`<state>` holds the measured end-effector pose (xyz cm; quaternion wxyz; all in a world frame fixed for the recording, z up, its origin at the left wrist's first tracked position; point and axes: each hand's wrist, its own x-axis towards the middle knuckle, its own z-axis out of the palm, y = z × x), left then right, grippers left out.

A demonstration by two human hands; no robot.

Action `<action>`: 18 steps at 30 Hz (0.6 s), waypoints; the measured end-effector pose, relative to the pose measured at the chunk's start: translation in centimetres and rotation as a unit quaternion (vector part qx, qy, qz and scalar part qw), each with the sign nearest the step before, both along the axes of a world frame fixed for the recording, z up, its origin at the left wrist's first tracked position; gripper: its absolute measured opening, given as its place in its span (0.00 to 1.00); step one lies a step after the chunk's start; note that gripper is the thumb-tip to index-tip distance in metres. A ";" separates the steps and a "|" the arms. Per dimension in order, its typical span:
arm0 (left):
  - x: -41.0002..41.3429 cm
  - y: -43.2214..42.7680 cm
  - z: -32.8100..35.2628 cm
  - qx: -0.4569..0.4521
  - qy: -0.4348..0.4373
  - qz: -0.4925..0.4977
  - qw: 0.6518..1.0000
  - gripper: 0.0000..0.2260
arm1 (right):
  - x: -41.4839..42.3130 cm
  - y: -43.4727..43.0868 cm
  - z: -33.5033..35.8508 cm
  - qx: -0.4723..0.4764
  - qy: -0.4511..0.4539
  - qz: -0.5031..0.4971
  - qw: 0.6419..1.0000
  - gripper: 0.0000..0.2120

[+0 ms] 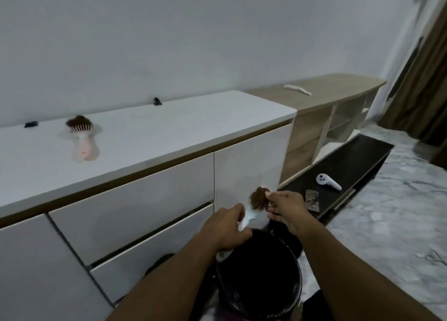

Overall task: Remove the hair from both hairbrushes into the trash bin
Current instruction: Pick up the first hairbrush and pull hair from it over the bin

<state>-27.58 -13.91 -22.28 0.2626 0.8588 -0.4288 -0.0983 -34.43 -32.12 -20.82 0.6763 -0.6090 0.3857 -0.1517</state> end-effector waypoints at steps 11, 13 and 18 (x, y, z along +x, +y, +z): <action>0.3 -0.5 -15.0 0.065 0.086 0.013 0.994 0.15 | -0.2 -0.8 -15.4 0.043 0.118 -0.027 0.992 0.04; 0.4 -0.1 -16.6 0.092 0.108 0.014 0.990 0.15 | -0.4 -0.4 -17.9 0.016 0.148 -0.019 0.989 0.06; 0.1 1.4 -20.5 0.143 0.159 0.047 0.976 0.15 | -1.1 0.6 -22.2 -0.049 0.198 0.015 0.979 0.04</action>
